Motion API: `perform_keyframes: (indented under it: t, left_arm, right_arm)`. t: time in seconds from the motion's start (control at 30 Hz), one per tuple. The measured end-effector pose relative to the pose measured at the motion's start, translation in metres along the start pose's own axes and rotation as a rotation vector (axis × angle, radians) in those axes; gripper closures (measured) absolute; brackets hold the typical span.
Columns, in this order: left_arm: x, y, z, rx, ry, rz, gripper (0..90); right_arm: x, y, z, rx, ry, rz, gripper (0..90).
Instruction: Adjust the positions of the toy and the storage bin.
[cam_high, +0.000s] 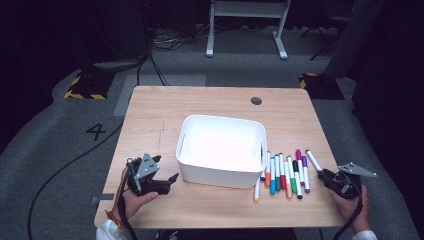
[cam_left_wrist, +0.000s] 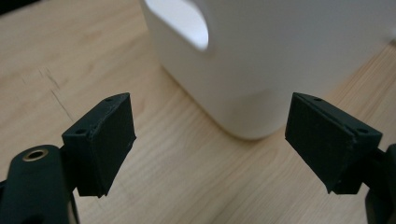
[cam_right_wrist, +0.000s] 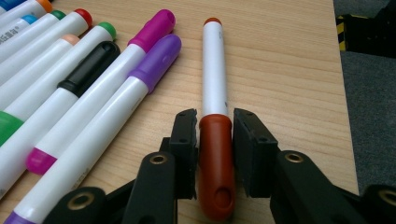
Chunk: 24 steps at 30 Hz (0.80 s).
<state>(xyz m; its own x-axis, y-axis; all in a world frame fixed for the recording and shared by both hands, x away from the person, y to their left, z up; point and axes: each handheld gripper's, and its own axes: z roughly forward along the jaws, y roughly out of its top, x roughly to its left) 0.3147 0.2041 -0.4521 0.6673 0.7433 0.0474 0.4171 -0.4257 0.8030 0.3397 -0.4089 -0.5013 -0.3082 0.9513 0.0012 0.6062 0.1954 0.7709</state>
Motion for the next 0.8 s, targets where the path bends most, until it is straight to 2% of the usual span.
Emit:
perform_keyframes:
  t: [0.1,0.2,0.33,0.4,0.53,0.67,0.8]
  left_arm:
    - [-0.001,-0.012,0.017,0.056,-0.011,0.007,15.9]
    - [-0.001,-0.019,0.031,0.133,0.012,0.030,15.9]
    - [0.001,-0.024,0.039,0.141,-0.026,-0.001,16.0]
    - [0.001,-0.025,0.042,0.147,-0.045,-0.001,15.8]
    - [0.005,-0.027,0.049,0.174,-0.056,0.000,15.4]
    - [0.010,-0.026,0.050,0.185,-0.085,-0.030,15.4]
    - [0.009,-0.026,0.050,0.186,-0.079,-0.025,15.2]
  right_arm:
    - [-0.002,-0.001,-0.001,-0.002,0.005,-0.004,73.9]
    - [-0.003,-0.001,-0.001,-0.003,0.016,-0.012,74.2]
    - [-0.005,-0.001,-0.002,-0.002,0.032,-0.002,74.9]
    - [-0.005,-0.001,-0.001,-0.002,0.018,-0.001,75.0]
    - [-0.007,0.000,-0.001,-0.006,0.014,0.014,75.2]
    - [-0.009,0.000,-0.002,-0.022,0.018,0.027,75.2]
    - [-0.009,0.000,-0.001,-0.019,0.037,0.028,75.2]
